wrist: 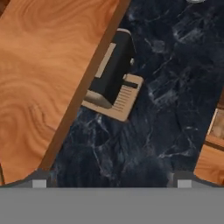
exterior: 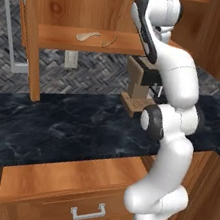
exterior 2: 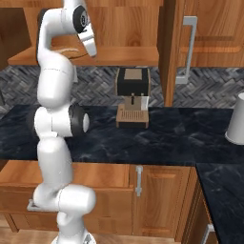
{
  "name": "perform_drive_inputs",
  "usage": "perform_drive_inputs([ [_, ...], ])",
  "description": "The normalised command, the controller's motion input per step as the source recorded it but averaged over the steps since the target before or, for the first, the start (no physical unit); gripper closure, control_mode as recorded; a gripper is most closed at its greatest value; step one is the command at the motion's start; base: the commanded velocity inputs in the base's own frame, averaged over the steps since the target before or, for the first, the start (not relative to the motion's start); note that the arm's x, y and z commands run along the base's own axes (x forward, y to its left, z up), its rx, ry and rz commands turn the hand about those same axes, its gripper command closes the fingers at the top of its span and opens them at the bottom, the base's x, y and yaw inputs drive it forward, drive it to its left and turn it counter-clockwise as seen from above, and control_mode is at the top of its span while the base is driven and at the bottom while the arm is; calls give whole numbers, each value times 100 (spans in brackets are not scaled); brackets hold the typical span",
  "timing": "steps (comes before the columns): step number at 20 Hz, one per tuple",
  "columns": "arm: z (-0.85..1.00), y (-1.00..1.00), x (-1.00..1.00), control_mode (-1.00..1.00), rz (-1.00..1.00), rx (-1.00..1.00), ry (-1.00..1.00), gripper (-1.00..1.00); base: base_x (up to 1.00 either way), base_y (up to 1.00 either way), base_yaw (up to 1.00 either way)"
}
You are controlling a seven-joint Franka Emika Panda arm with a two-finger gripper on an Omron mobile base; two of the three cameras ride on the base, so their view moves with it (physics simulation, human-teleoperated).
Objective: Organize the utensils by type. Pick up the wooden spoons from the counter and place them in the open cabinet. Then pick up the metallic utensils from the counter and place them in the open drawer.
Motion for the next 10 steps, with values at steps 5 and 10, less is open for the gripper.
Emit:
perform_drive_inputs([
  [5, -25, -5, -100, -100, 18, 0, -32, -100, 0, 0, 0],
  [10, -57, 0, -87, -100, 25, 0, -5, -100, 0, 0, 0],
])
